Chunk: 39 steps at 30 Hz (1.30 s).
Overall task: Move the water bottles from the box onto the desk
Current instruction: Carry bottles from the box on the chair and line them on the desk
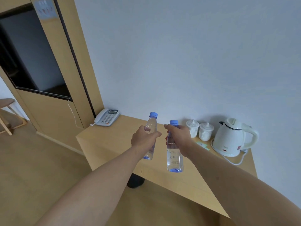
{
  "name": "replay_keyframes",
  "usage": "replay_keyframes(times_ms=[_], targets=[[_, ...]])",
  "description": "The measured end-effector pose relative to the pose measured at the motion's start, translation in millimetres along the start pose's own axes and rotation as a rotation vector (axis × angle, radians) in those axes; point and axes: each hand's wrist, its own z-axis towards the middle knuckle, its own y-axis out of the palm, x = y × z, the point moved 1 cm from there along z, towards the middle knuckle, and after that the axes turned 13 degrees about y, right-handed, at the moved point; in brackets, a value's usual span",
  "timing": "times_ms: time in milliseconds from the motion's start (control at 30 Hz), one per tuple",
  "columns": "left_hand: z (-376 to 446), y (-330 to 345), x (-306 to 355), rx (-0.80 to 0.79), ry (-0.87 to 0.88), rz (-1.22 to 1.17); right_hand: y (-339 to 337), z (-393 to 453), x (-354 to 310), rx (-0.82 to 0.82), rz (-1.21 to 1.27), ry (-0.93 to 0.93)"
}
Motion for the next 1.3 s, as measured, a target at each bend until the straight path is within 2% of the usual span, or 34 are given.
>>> replay_keyframes(times_ms=[267,667,867,1100,1300], targets=[[113.6,38.9,-17.2,-0.081,0.033,-0.071,0.9,98.0,-25.0,0.128,0.003,0.02],[288.1,84.5,-47.6,-0.441,0.073,-0.121,12.7,229.9,-53.2,0.436,0.003,0.044],[333.1,102.8,-63.4,-0.545,0.066,-0.132,2.4,271.3,-50.6,0.495,0.056,0.124],[367.2,134.9,-82.3,-0.627,0.13,-0.028,-22.8,311.4,-56.7,0.542,-0.072,0.133],[382.5,161.6,-89.7,-0.593,0.157,0.026,-43.9,335.3,-70.4,0.606,-0.497,0.111]])
